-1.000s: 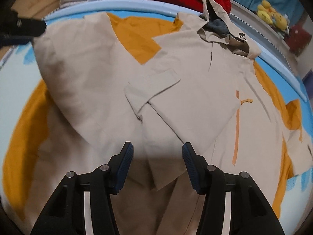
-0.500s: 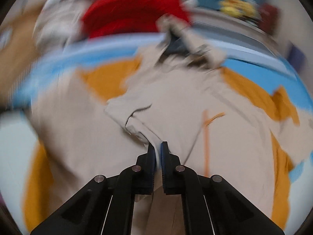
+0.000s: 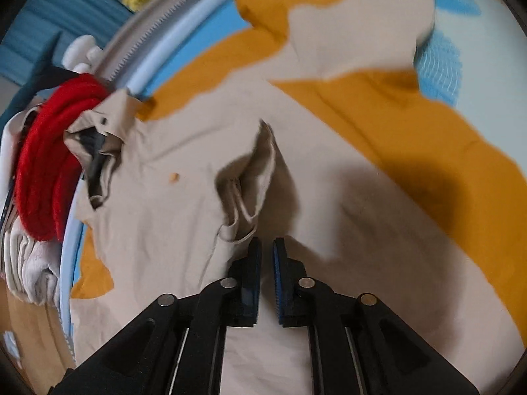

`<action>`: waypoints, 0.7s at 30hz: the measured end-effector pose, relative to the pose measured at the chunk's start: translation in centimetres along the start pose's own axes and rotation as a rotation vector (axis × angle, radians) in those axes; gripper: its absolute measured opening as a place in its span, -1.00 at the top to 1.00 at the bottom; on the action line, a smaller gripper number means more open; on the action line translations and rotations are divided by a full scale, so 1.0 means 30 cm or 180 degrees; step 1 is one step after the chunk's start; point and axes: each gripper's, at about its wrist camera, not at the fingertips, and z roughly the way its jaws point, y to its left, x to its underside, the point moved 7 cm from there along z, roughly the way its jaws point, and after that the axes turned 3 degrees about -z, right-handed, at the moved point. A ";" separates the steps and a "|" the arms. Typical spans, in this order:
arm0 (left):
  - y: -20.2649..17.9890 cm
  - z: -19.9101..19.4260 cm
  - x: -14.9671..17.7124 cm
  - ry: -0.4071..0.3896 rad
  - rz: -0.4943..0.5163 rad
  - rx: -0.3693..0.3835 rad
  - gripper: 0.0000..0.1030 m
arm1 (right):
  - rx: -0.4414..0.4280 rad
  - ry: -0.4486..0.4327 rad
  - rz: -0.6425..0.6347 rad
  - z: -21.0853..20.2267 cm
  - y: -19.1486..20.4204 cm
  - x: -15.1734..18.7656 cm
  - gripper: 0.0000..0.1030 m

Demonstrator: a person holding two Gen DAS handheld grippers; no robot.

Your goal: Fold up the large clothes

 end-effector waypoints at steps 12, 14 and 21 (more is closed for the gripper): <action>0.038 0.002 -0.012 0.0003 -0.0069 0.0003 0.38 | -0.0319 0.0160 0.0142 0.022 -0.006 -0.082 0.97; 0.052 0.003 -0.014 0.0003 -0.0090 -0.0012 0.38 | -0.0474 -0.0057 0.0075 -0.031 0.022 -0.133 0.98; 0.062 0.013 -0.018 0.0035 -0.0129 -0.0015 0.38 | -0.0695 -0.0537 -0.0315 -0.190 0.097 -0.250 0.90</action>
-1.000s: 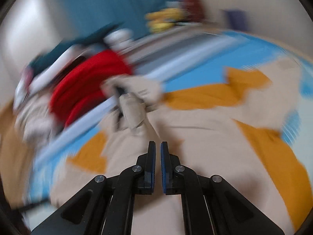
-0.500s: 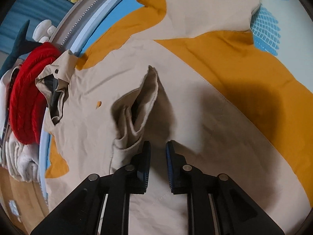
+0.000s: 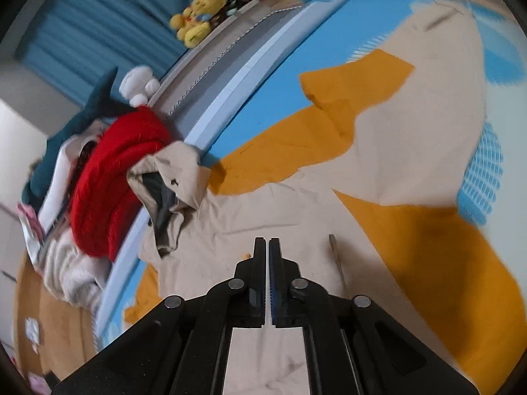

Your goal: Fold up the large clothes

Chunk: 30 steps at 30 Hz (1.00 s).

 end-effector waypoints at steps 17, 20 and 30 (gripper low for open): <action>0.019 0.018 -0.009 -0.0002 -0.0022 -0.0076 0.38 | 0.0701 0.0856 0.0834 0.075 -0.164 0.303 0.06; 0.029 0.017 -0.013 -0.0018 -0.0036 -0.0089 0.38 | 0.0580 0.0893 0.0835 0.092 -0.154 0.303 0.08; 0.082 0.050 -0.014 0.0082 -0.0205 -0.0022 0.36 | 0.0141 -0.0185 0.0308 -0.060 -0.047 -0.015 0.77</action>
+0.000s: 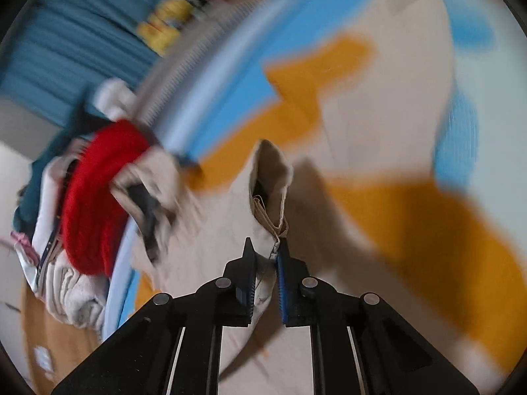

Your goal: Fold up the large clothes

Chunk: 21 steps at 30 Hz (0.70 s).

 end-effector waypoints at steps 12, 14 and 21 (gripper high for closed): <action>-0.025 0.170 0.104 0.0477 -0.0002 0.0074 0.36 | 0.0674 -0.0059 -0.0213 0.030 -0.110 -0.107 0.22; -0.013 0.204 0.121 0.0560 0.0000 0.0021 0.36 | 0.0590 -0.0019 -0.0228 0.045 -0.102 -0.095 0.20; 0.003 0.186 0.123 0.0575 0.0061 -0.0119 0.36 | 0.0338 0.0880 -0.0421 0.266 -0.117 0.036 0.16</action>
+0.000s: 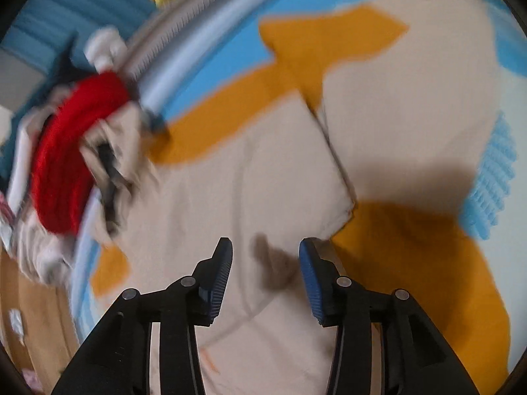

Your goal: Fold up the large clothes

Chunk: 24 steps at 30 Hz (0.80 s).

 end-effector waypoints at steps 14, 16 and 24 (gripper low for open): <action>-0.241 -0.321 0.030 -0.0929 0.0586 0.0274 0.36 | 0.0368 -0.0832 -0.0739 -0.306 0.138 -0.062 0.16; -0.276 -0.339 0.051 -0.0991 0.0666 0.0302 0.36 | 0.0373 -0.0966 -0.0795 -0.375 0.140 -0.068 0.16; -0.353 -0.351 0.135 -0.0949 0.0785 0.0433 0.33 | 0.0369 -0.1165 -0.0826 -0.527 0.002 -0.112 0.17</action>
